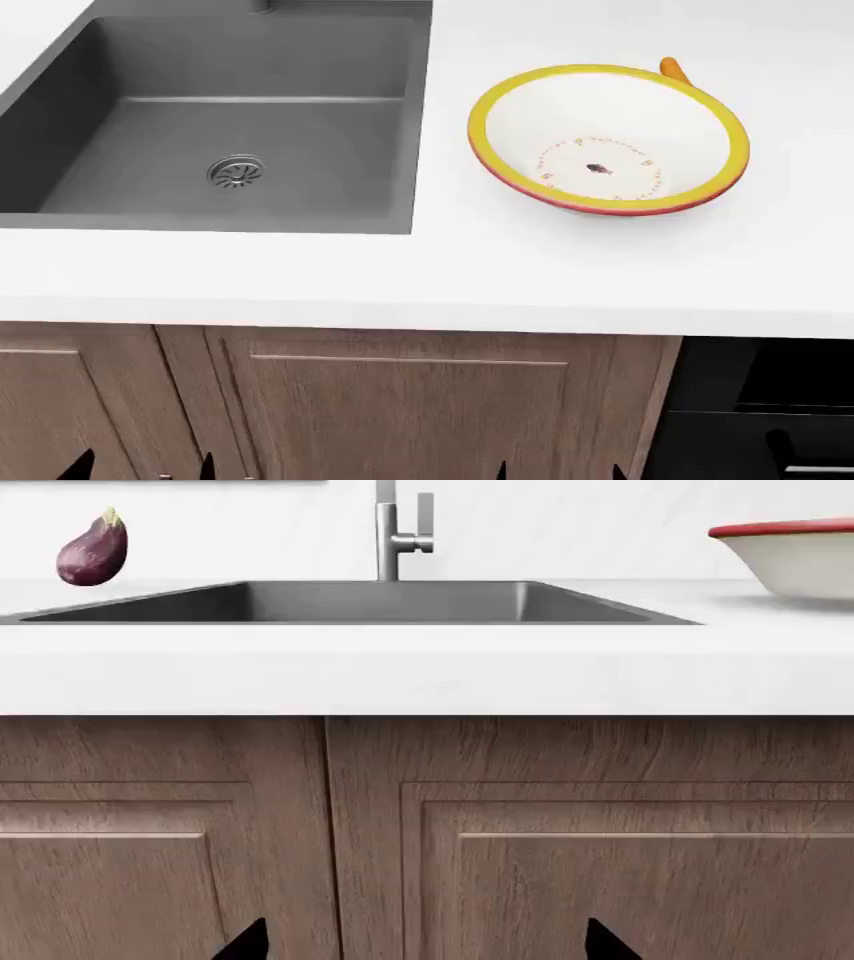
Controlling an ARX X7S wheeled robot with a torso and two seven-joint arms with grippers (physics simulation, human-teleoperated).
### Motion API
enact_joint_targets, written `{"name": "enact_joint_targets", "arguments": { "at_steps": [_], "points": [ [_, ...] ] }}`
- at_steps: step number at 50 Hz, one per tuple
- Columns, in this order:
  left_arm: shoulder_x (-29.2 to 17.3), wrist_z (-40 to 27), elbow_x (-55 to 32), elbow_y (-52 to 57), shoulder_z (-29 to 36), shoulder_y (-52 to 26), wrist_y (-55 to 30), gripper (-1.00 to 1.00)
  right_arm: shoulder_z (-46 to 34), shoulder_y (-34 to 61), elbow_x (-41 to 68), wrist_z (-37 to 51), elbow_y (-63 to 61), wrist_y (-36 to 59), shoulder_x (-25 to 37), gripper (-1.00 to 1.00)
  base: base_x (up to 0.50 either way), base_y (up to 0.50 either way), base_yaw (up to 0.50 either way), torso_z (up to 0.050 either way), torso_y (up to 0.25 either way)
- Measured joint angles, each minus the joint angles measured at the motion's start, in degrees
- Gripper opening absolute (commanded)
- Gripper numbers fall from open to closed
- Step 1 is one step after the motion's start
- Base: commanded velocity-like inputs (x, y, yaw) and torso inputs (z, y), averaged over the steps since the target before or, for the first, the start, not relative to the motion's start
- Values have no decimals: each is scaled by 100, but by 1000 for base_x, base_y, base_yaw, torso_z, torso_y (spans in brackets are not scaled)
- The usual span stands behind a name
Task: There is a mixed pile of frozen fruits and vegetables on the counter. Locate all the frozen vegetables and place the items in a bowl on the counter. Take all the frozen fruits and defrost them in a running sink.
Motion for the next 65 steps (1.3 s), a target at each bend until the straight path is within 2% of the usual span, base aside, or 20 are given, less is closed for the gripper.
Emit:
{"name": "enact_joint_targets", "arguments": {
  "at_steps": [23,60,65],
  "points": [
    [-250,-321,-201,-38,301,-18,14,100,-420,-13,410,464,-32,-26,375,100,0,0,0,1,0],
    [-558,-579,-541,47,631,23,254,100,-761,-33,524,823,-101,-49,641,100,0,0,0,50,0],
    [-591,-612,-621,116,638,45,229,100,-769,-52,634,823,-196,10,673,100,0,0,0,7,0]
  ]
}}
